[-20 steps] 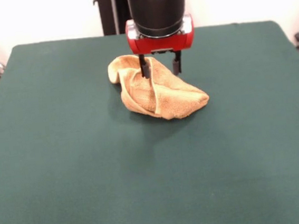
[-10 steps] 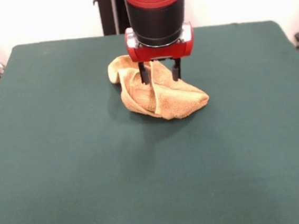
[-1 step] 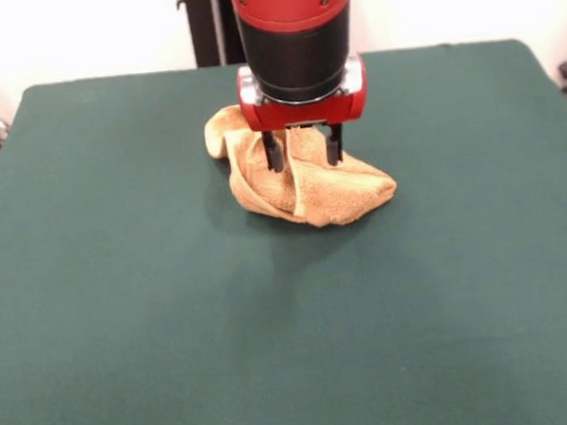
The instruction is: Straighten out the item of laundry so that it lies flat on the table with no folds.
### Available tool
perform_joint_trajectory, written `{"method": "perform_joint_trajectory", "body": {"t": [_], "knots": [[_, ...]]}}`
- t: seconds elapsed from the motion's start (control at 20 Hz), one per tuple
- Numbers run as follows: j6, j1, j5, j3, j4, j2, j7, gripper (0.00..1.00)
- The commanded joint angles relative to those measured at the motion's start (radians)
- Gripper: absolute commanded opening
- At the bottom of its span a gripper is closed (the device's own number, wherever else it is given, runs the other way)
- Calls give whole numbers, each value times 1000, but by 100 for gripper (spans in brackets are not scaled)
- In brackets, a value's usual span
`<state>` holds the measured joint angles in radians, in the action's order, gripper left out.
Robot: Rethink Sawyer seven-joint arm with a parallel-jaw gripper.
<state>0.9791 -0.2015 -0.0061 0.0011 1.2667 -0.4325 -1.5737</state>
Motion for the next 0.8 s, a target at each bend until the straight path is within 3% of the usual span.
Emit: {"method": "perform_joint_trajectory", "body": {"t": [0.05,0.8], "knots": [[94,34,-48,119,-7,12,62,100],[108,17,-51,127,-2,4,96,100]]}}
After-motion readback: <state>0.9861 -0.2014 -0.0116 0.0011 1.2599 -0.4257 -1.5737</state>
